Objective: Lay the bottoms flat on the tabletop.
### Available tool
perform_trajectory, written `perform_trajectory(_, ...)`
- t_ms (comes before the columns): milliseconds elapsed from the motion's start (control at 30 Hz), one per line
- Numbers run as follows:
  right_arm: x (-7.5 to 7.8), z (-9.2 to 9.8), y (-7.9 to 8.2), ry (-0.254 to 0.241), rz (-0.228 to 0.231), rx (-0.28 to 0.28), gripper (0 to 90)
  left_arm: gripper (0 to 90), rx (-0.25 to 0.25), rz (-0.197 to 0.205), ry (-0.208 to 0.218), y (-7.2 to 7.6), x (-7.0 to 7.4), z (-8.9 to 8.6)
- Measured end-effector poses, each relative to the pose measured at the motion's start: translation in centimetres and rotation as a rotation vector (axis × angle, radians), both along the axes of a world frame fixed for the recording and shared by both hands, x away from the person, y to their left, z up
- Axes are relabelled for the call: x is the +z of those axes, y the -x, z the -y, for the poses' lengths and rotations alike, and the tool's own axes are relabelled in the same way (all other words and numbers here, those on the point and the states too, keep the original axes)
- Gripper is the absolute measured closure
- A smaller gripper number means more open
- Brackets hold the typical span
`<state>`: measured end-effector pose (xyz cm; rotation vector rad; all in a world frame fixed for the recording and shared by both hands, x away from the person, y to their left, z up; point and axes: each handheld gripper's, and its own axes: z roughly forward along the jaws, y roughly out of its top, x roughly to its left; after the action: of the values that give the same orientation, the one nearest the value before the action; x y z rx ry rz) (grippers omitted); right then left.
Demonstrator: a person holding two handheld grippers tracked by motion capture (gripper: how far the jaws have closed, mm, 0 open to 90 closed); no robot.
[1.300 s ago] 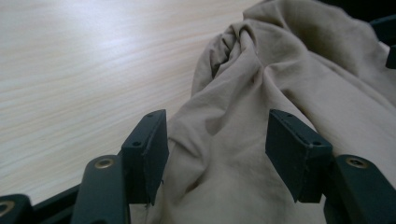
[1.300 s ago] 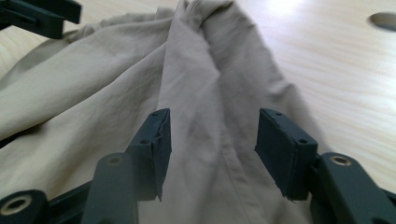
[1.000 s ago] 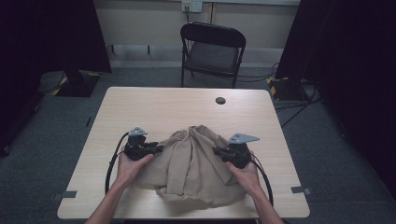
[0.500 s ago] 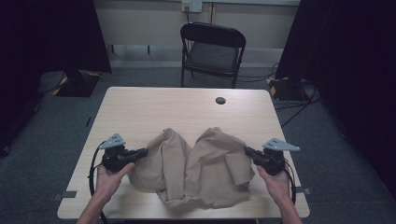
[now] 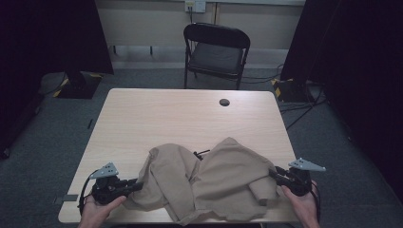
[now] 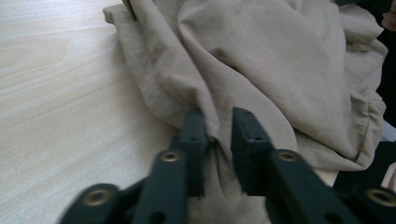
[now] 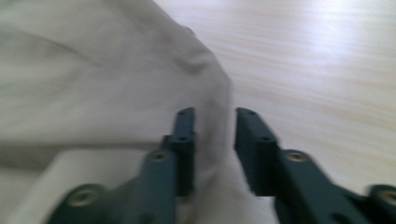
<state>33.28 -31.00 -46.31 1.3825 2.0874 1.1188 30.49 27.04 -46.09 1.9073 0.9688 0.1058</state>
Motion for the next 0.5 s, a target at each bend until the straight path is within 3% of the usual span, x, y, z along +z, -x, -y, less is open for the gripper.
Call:
perform_trajectory(100,1.6,-1.6,-0.8,-0.010,0.040,0.033,46.2,62.5,0.016,0.029,0.031,-1.6,1.2,0.1)
perform_trajectory(200,3.2,-3.7,-2.3,-0.035,0.080,0.067,41.2,55.1,0.039,0.057,0.062,-3.8,2.4,0.8)
perform_trajectory(300,4.3,-6.0,-4.4,-0.043,0.100,0.104,38.9,46.3,0.082,0.056,0.073,-6.5,2.8,1.6)
perform_trajectory(400,4.2,-8.1,-6.9,-0.052,0.075,0.130,36.7,38.8,0.124,0.037,0.078,-9.1,2.7,2.2)
perform_trajectory(500,3.5,-9.8,-8.9,-0.050,0.030,0.168,34.3,35.8,0.119,0.006,0.103,-10.9,2.1,2.9)
